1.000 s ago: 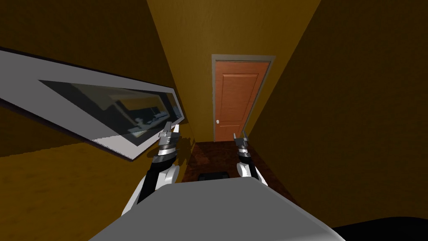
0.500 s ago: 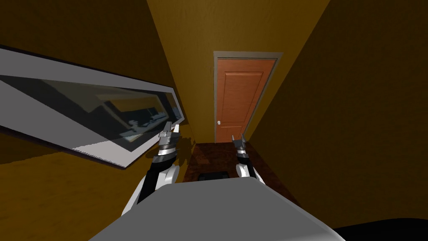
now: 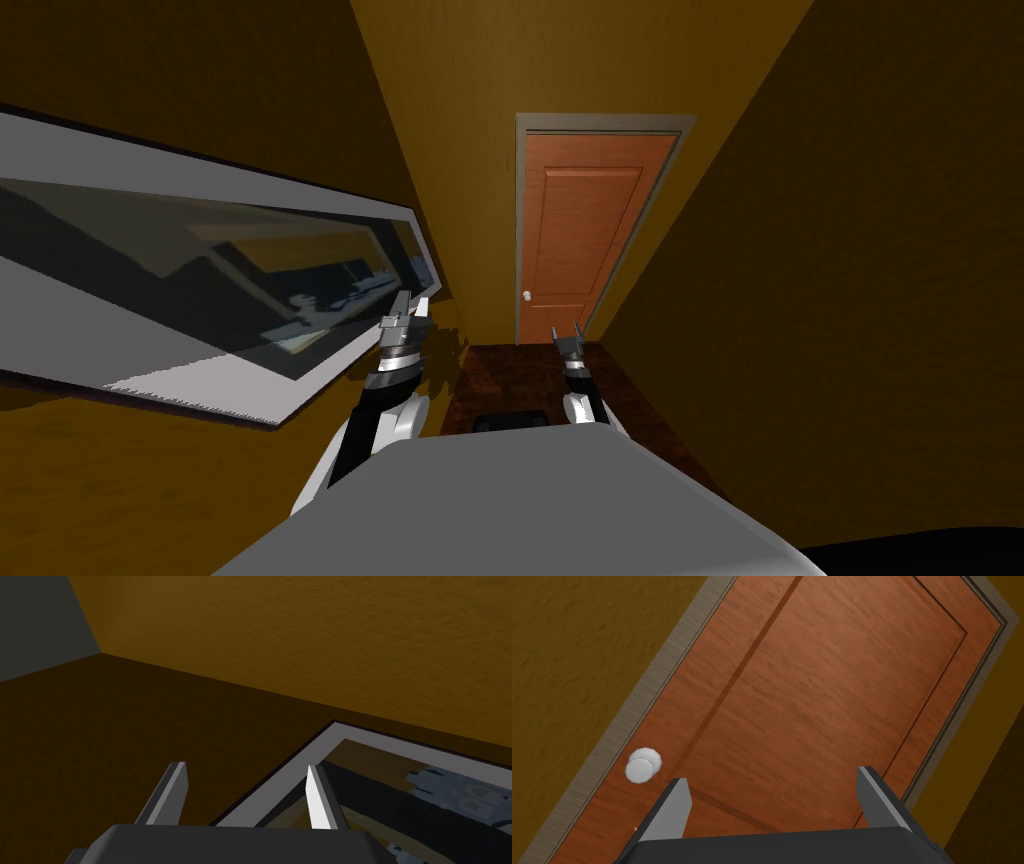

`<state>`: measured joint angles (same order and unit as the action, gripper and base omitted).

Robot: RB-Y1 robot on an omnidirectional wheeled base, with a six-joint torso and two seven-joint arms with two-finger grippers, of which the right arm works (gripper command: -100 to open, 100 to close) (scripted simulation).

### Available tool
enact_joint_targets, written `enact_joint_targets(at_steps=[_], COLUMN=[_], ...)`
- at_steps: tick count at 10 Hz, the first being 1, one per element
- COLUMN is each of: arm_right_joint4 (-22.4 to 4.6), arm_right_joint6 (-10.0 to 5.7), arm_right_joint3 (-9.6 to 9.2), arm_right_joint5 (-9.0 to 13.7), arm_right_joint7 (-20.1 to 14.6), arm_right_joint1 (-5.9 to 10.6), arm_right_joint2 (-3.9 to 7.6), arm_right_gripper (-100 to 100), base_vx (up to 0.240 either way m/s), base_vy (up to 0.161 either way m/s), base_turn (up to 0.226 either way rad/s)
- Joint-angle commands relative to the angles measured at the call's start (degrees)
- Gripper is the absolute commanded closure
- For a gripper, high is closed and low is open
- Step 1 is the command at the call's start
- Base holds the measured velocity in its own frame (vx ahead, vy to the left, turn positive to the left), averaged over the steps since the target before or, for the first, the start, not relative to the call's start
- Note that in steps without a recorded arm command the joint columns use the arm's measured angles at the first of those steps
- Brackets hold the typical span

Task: Pull the door open

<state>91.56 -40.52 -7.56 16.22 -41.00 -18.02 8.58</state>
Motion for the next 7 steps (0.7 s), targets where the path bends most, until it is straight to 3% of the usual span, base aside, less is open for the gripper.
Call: enact_joint_targets(at_steps=[1, 7], arm_right_joint4=[-2.1, -9.3], arm_right_joint6=[-0.37, -1.31], arm_right_joint3=[-0.43, -2.14], arm_right_joint5=[0.7, 2.9], arm_right_joint7=[-2.5, -10.6], arm_right_joint1=[0.63, 2.67], arm_right_joint2=[0.51, 1.95], arm_right_gripper=[-100, -100], base_vx=[0.105, 0.1], base_vy=[0.019, 0.027], base_turn=[0.014, 0.018])
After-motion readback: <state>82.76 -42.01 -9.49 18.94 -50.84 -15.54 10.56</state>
